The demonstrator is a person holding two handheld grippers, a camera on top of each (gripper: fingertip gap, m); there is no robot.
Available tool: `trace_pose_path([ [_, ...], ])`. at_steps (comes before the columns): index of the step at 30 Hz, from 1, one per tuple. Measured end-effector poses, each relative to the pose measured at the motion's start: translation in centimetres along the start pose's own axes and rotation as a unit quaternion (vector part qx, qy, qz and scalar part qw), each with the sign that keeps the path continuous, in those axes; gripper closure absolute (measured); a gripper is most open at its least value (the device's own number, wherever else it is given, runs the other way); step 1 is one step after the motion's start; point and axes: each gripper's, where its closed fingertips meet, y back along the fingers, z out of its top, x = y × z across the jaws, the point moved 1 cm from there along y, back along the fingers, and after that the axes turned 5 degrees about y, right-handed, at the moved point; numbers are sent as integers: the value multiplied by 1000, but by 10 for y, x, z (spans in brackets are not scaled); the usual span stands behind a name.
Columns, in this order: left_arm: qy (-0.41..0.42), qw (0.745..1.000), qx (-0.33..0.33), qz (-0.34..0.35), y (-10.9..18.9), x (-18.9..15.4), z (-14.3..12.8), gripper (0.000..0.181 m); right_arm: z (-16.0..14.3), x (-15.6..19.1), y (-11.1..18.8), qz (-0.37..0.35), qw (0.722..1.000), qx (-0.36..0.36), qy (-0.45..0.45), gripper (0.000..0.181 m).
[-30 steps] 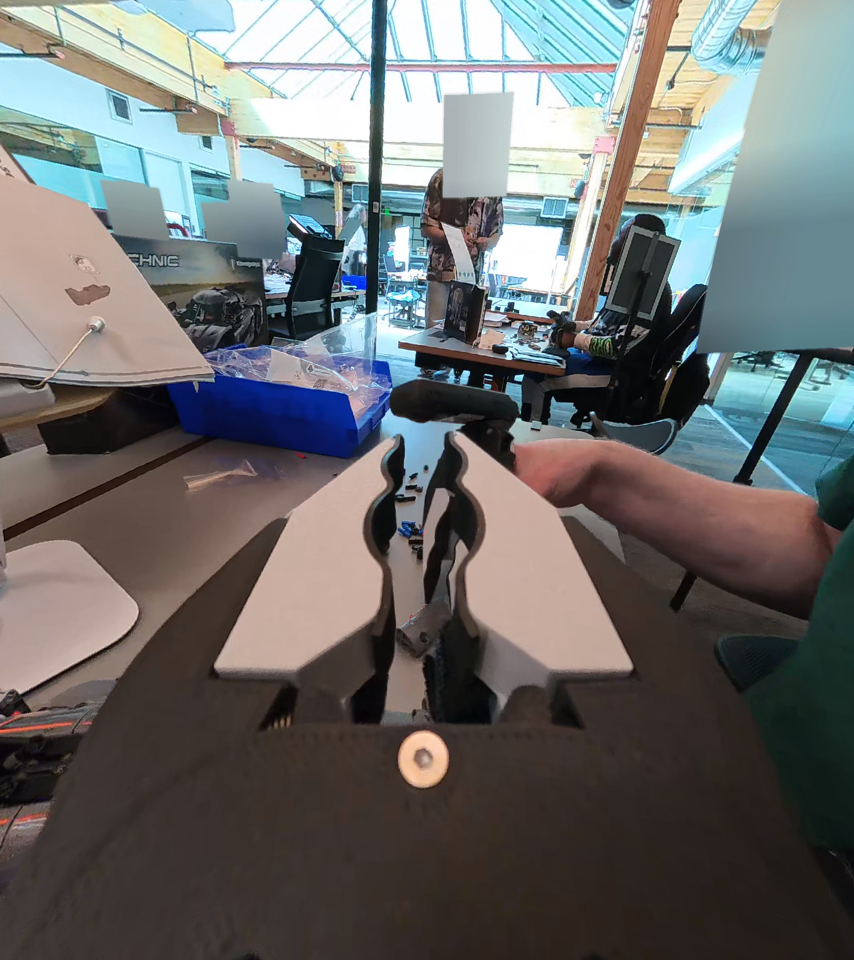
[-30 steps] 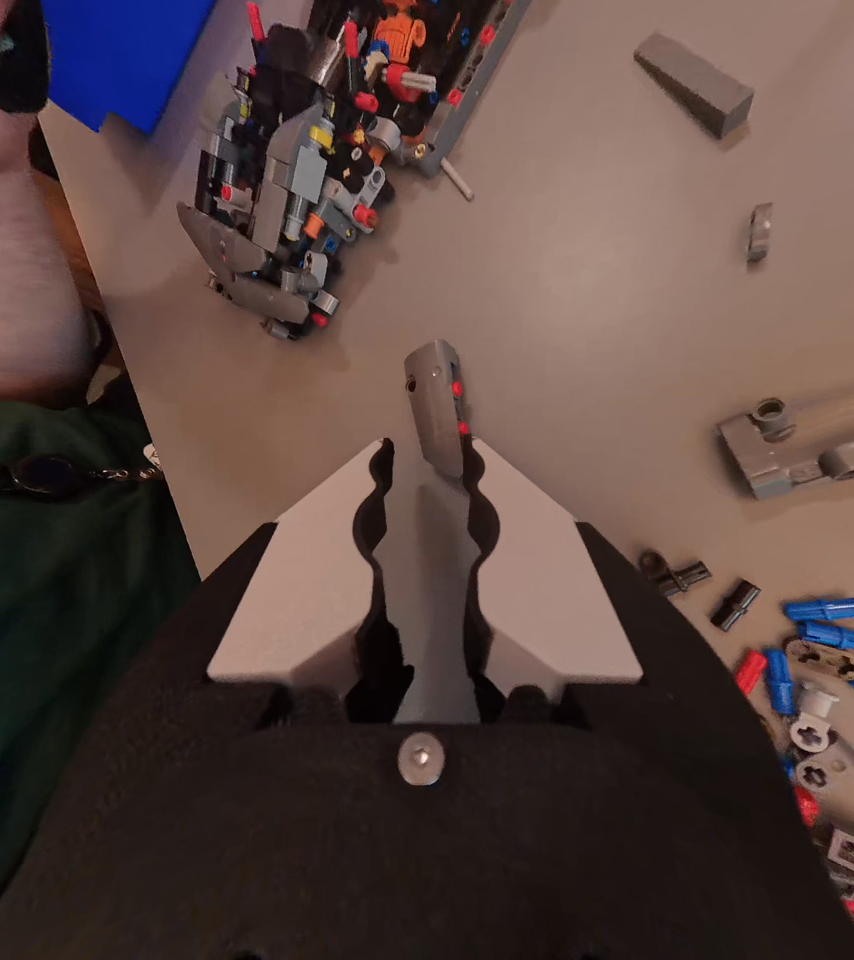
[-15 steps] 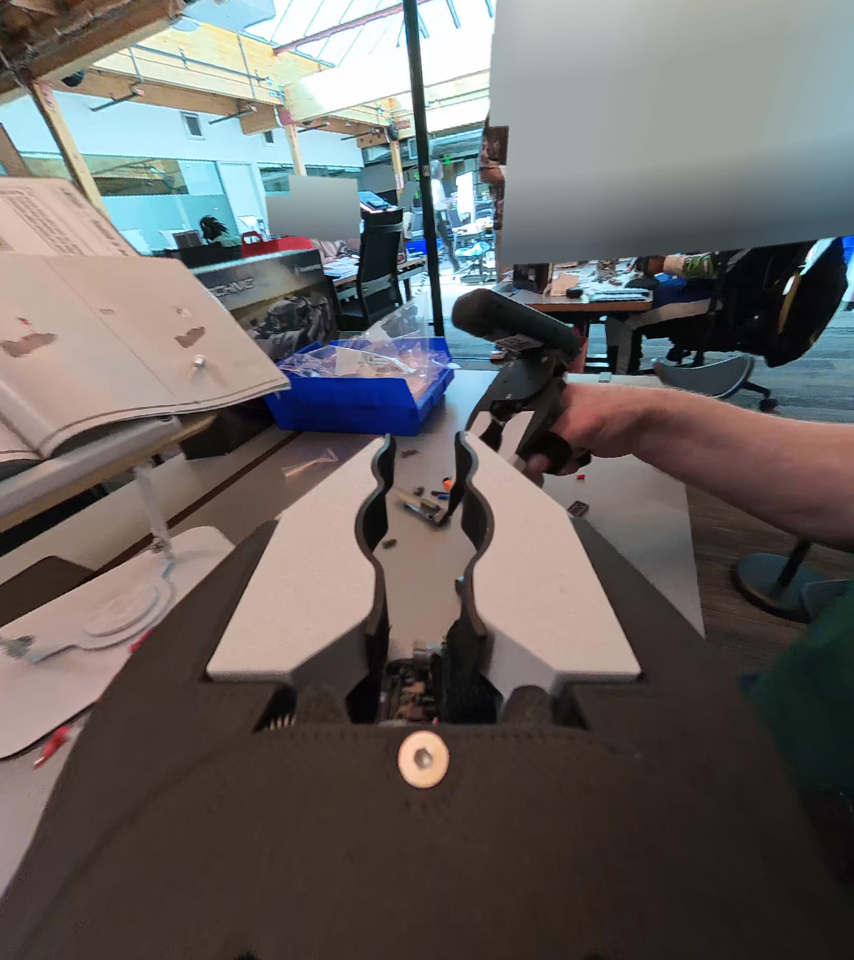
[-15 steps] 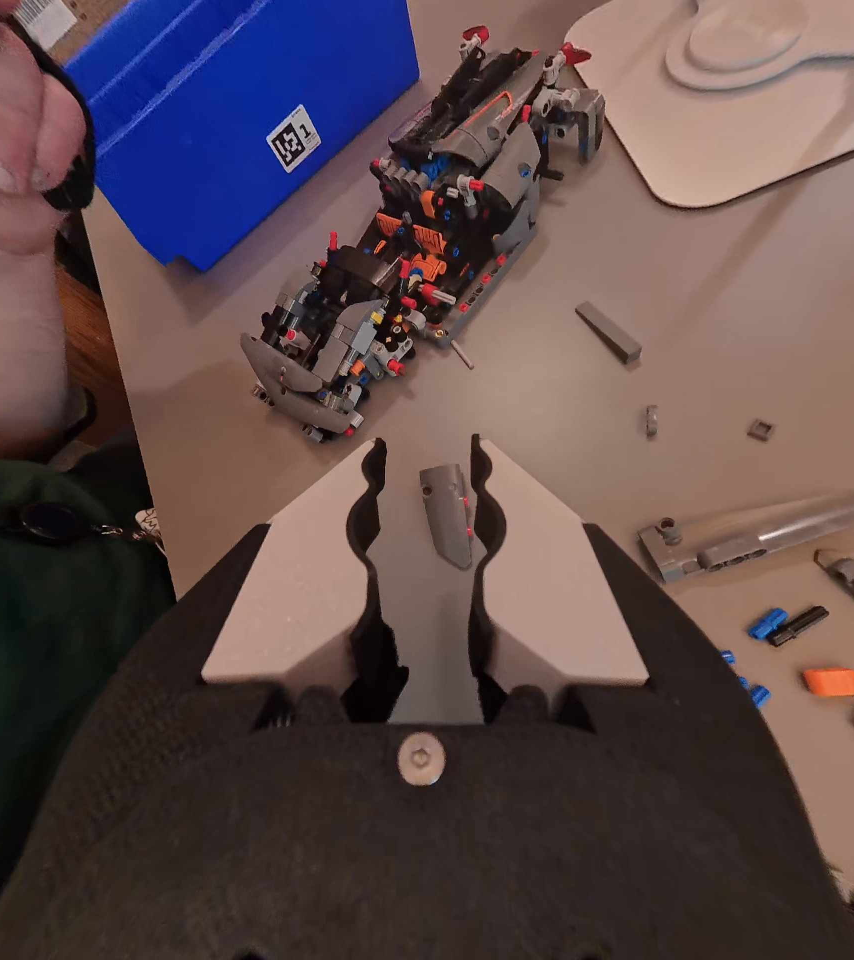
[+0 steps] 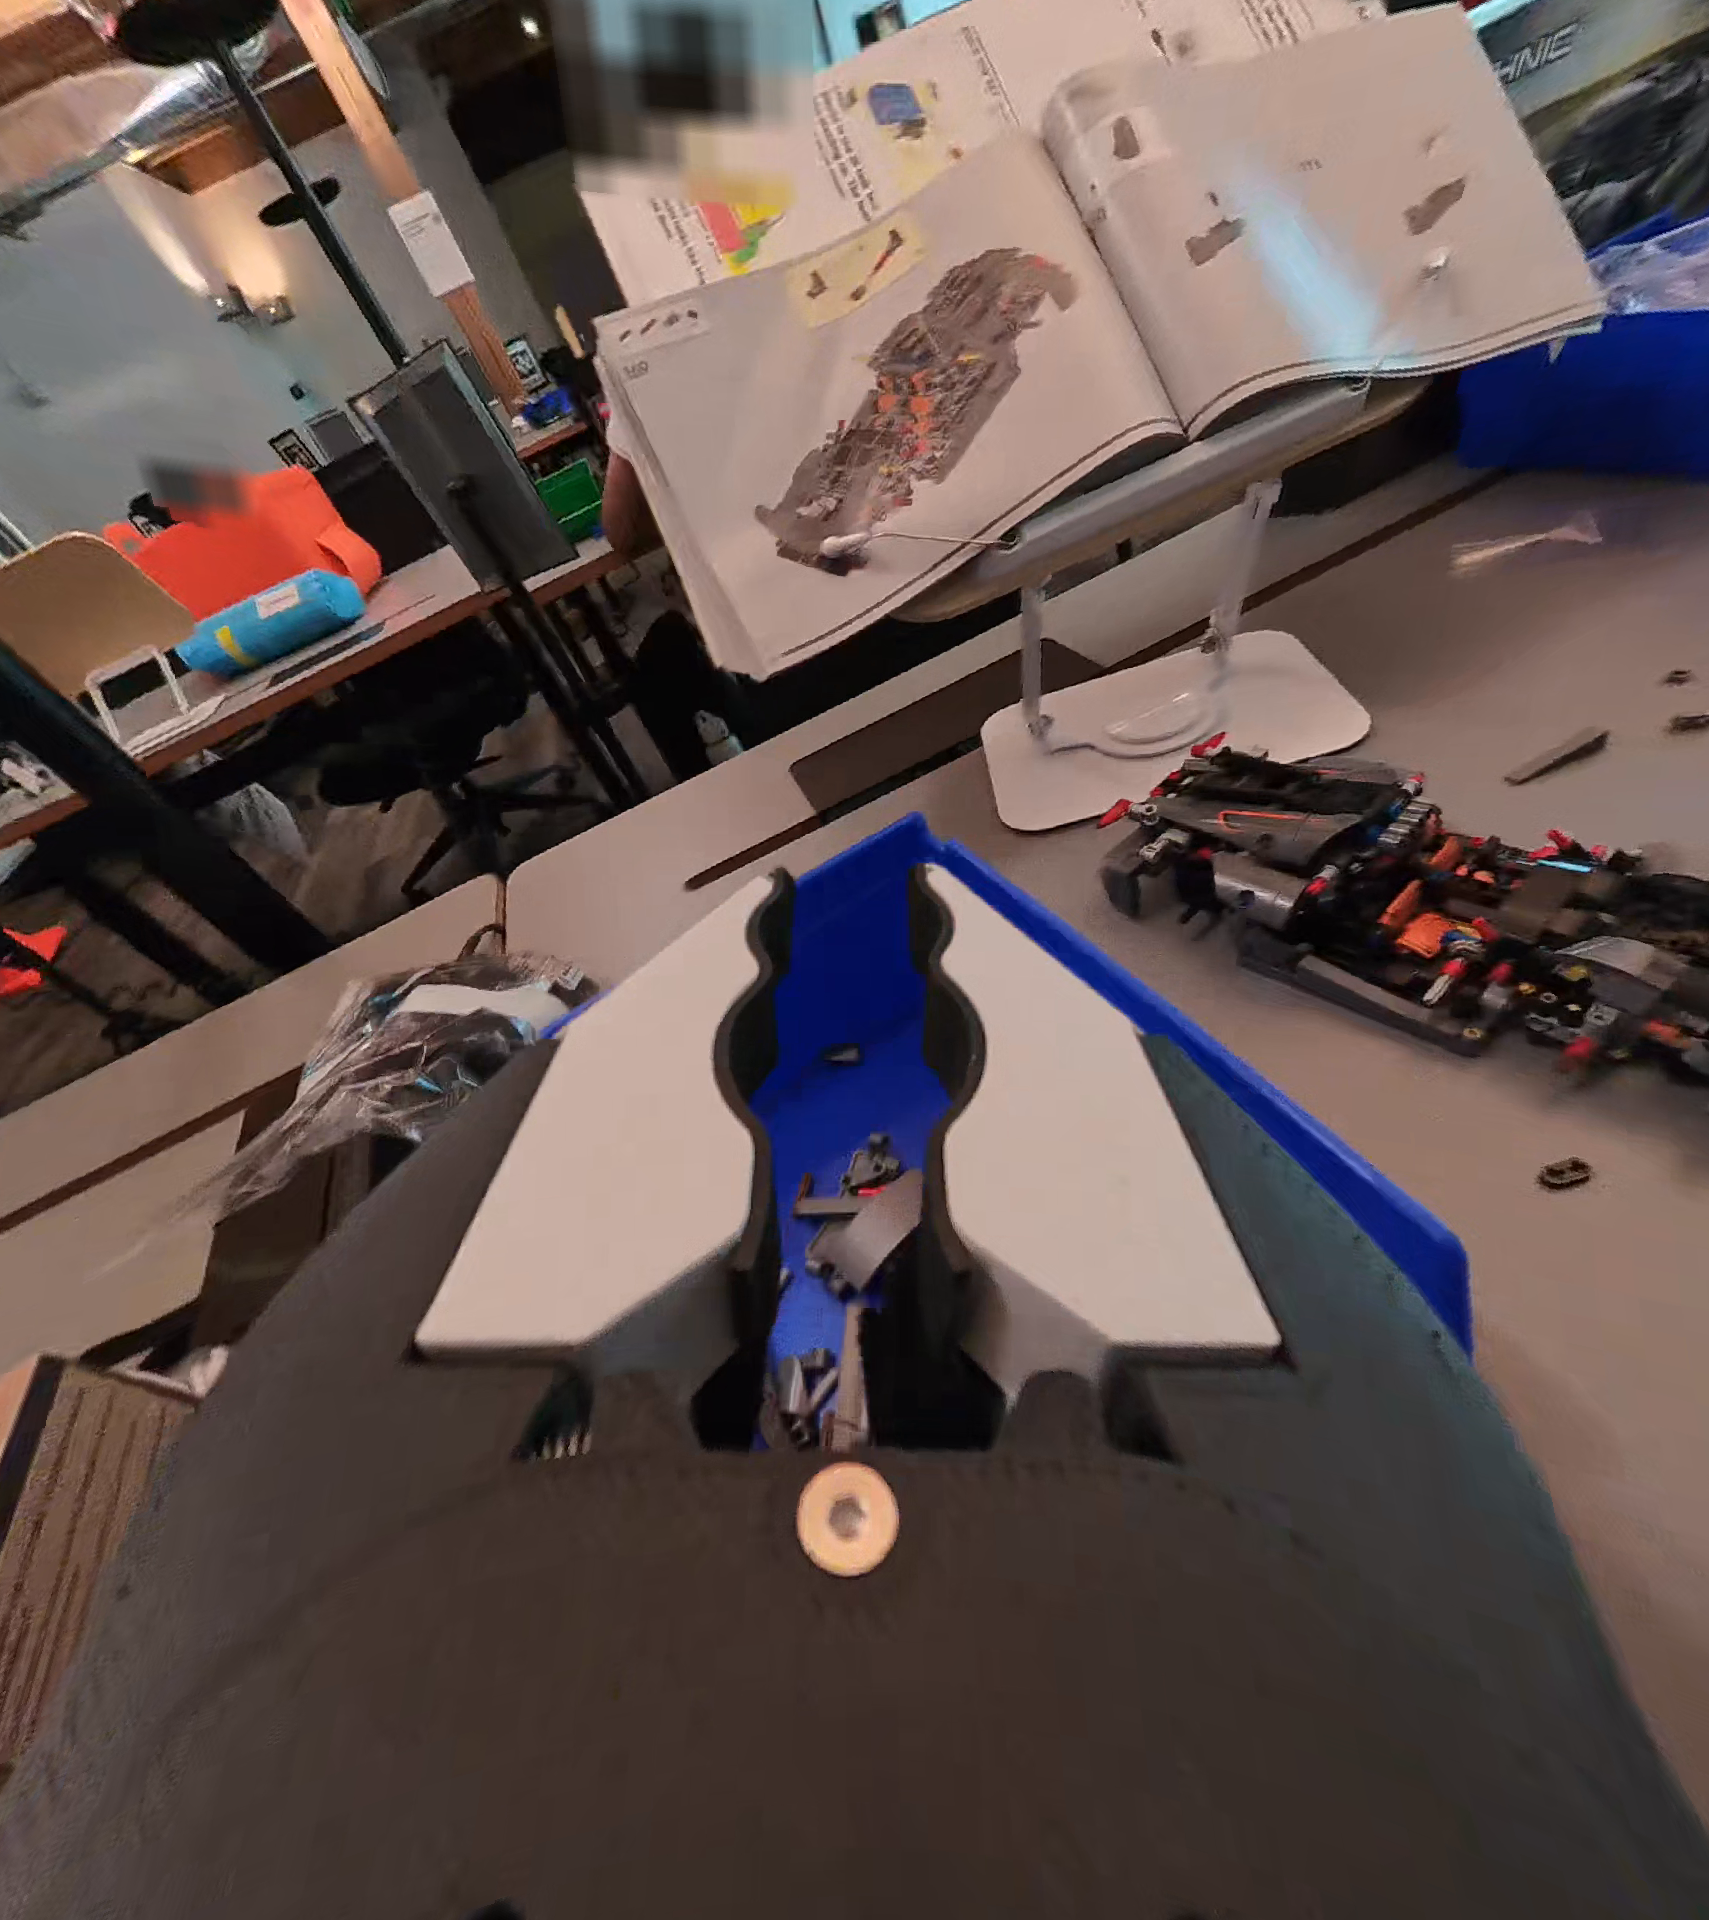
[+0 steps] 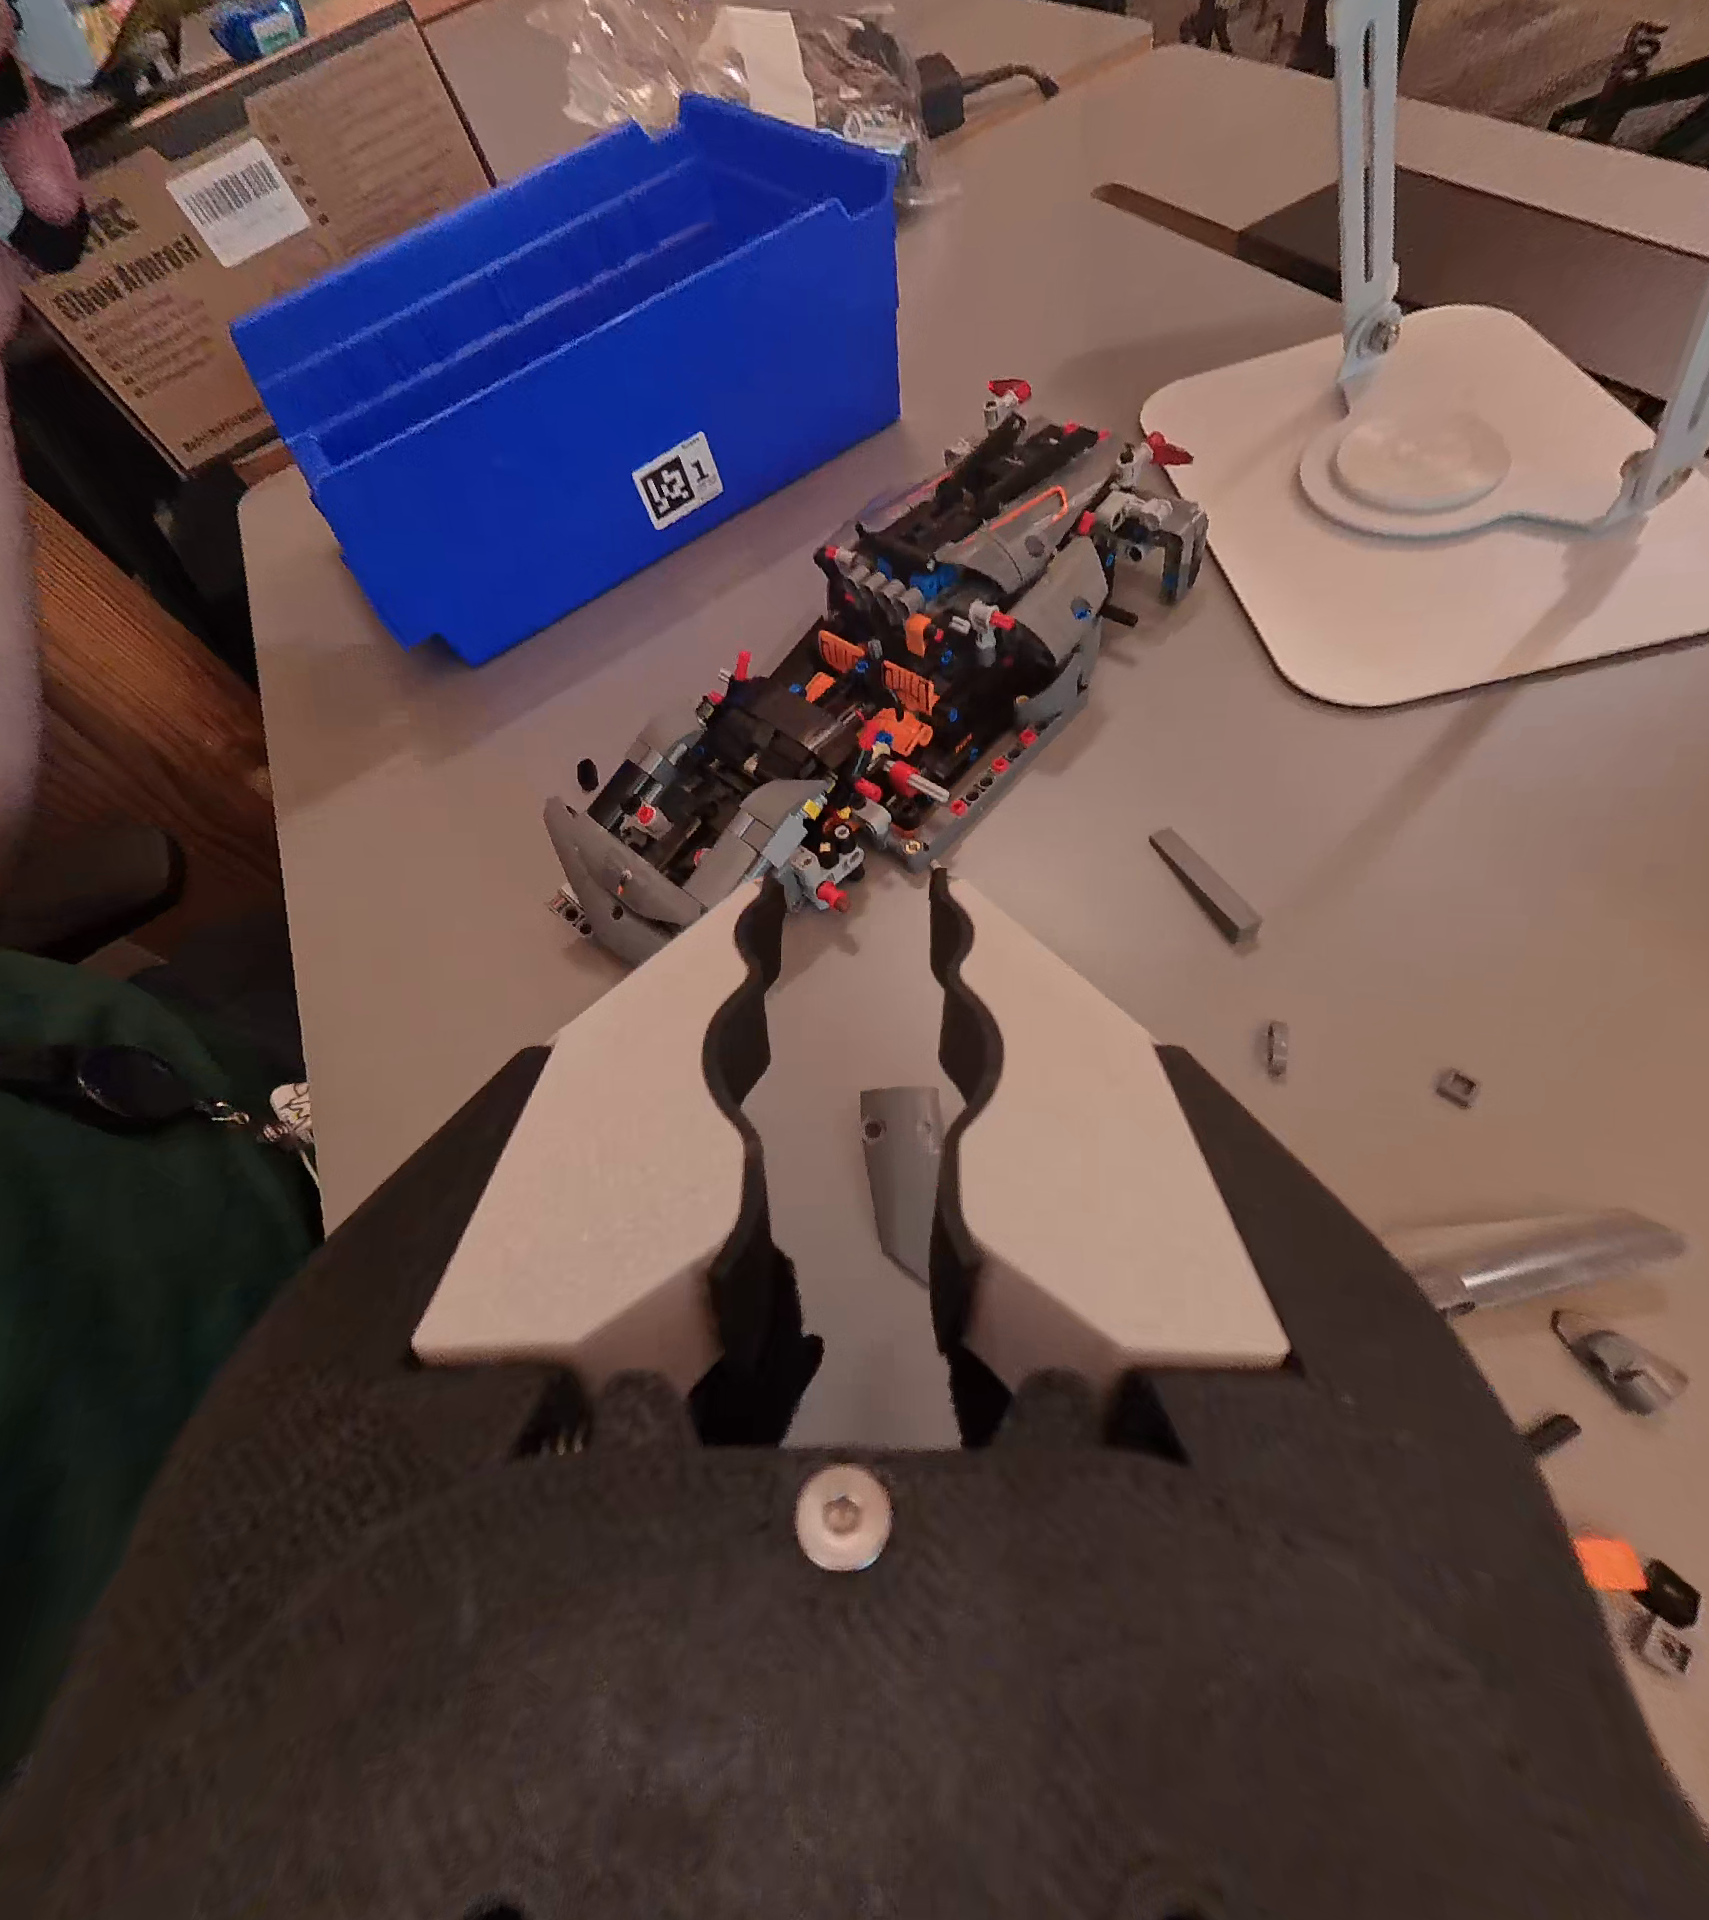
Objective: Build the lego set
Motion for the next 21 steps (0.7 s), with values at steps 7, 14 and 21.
trace_pose_path([
  [7,30,998,-11,-47,-10,-21,-11,161,12,32,0,28,995,-30,87,148],
  [14,-1,994,9,-105,-50,-66,-6,159,8,59,-5,-20,982,-32,187,143],
  [21,-42,994,62,-80,-64,-75,-12,152,13,62,6,-21,979,-104,174,146],
])
